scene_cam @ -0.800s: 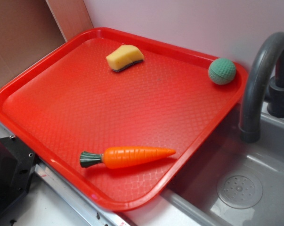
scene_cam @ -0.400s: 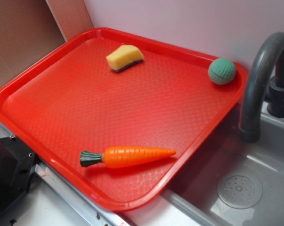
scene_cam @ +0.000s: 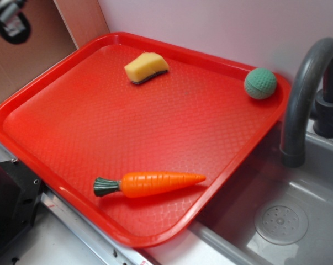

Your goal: Grab the carrot.

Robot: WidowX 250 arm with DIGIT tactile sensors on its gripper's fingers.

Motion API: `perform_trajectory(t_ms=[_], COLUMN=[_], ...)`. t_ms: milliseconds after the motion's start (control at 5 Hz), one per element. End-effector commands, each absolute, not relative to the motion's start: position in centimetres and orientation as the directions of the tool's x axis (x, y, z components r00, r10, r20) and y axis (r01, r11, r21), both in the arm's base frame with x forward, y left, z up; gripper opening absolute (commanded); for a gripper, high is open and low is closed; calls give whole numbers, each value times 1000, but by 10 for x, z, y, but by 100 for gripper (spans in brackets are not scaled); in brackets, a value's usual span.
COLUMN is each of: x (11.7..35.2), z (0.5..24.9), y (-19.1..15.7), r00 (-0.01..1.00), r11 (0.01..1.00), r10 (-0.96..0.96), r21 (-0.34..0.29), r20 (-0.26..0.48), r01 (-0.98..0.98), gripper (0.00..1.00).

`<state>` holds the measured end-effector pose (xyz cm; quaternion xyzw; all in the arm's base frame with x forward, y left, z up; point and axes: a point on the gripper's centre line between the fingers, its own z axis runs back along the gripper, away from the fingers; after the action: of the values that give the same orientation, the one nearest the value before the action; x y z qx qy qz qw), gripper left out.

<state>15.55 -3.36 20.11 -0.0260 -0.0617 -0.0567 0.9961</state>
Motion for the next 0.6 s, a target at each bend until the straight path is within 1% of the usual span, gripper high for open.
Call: perform_trajectory(t_ms=[0,200,400], x=[192,191,184], z=[165,152,143], y=[-98,-122,-139], r00=[892,852,808], r11=[889,846,796], r10=[-431,-510,-576], r21=[-108,-112,-140], r20=[134,120,125], r01=[446,522,589], gripper=[100,100,100])
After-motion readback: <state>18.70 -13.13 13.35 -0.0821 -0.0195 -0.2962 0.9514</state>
